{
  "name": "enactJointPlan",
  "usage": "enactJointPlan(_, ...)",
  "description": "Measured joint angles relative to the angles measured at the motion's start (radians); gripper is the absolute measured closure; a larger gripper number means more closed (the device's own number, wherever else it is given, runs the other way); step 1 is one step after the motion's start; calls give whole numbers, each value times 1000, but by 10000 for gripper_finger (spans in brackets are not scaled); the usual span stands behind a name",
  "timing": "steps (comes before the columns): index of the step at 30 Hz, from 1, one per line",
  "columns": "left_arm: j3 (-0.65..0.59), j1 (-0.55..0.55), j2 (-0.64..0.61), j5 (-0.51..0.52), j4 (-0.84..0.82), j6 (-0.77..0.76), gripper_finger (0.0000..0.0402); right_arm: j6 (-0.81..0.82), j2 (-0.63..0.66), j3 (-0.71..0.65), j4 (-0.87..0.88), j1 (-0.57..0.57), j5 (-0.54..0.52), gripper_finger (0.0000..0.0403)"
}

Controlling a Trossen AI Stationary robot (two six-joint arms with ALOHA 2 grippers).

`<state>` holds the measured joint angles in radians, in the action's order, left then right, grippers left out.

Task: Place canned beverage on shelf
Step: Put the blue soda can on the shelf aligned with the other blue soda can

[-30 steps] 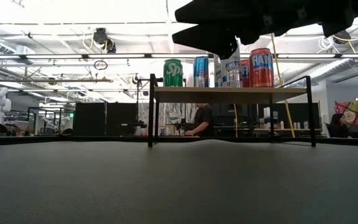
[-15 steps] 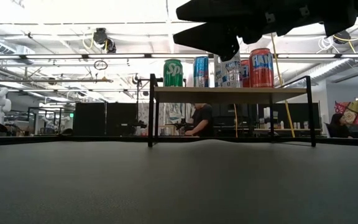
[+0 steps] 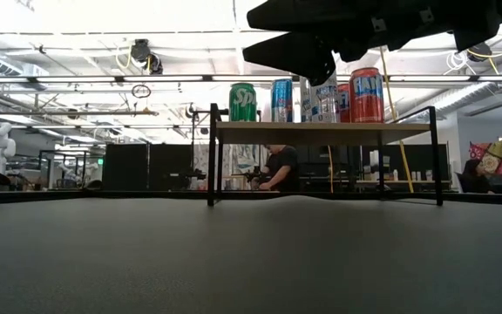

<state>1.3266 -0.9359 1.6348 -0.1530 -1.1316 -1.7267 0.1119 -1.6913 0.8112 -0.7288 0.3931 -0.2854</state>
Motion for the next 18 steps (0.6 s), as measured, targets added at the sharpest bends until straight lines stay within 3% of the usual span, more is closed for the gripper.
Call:
enactJointPlan(4,9,21,0,23,-16,168,189,0,0,0,0,0,0,140)
enactJointPlan(9,33,75,3,141,-11,486,192,23,0,0,-13,0,1,140)
enactJointPlan(13,56,139,3,221,-7,789,189,38,-4,0,-46,0,4,140)
enactJointPlan(18,93,219,3,386,74,1255,189,81,-68,0,-172,-14,97,140)
